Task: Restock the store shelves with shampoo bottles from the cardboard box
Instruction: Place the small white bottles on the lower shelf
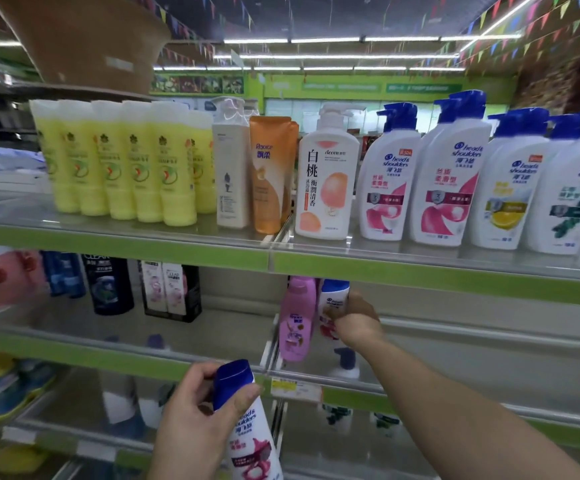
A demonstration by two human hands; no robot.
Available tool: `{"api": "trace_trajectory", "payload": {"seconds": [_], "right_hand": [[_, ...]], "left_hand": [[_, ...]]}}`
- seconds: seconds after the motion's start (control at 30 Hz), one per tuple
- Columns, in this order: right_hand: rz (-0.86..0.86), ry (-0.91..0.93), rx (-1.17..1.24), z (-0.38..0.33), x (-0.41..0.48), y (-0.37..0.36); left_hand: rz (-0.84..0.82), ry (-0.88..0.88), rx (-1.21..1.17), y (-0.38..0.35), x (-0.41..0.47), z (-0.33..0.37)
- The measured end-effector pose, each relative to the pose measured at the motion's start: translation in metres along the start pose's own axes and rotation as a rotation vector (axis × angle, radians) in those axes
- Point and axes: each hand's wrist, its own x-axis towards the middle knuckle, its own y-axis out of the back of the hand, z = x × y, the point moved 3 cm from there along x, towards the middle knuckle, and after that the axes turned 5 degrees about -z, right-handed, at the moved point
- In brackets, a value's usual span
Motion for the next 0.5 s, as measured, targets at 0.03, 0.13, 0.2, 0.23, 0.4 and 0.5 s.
{"api": "trace_trajectory", "payload": {"seconds": [0.03, 0.13, 0.2, 0.23, 0.4, 0.5], "right_hand": [[0.003, -0.006, -0.006, 0.002, 0.003, 0.002], [0.015, -0.029, 0.013, 0.007, 0.009, 0.006], [0.011, -0.029, 0.008, 0.008, 0.011, 0.007], [0.008, -0.021, 0.002, 0.008, 0.012, 0.006], [-0.017, 0.012, 0.002, 0.006, 0.015, -0.001], [-0.023, 0.02, 0.007, 0.006, 0.016, -0.002]], "left_hand": [[-0.001, 0.001, 0.001, 0.001, 0.0, -0.001], [0.009, 0.005, -0.013, 0.003, 0.0, -0.003], [0.019, 0.004, -0.015, 0.004, 0.0, -0.005], [0.025, 0.002, -0.018, 0.004, 0.0, -0.006], [0.031, -0.011, -0.027, 0.001, 0.002, -0.005], [0.031, -0.03, -0.024, -0.003, 0.003, -0.003]]}}
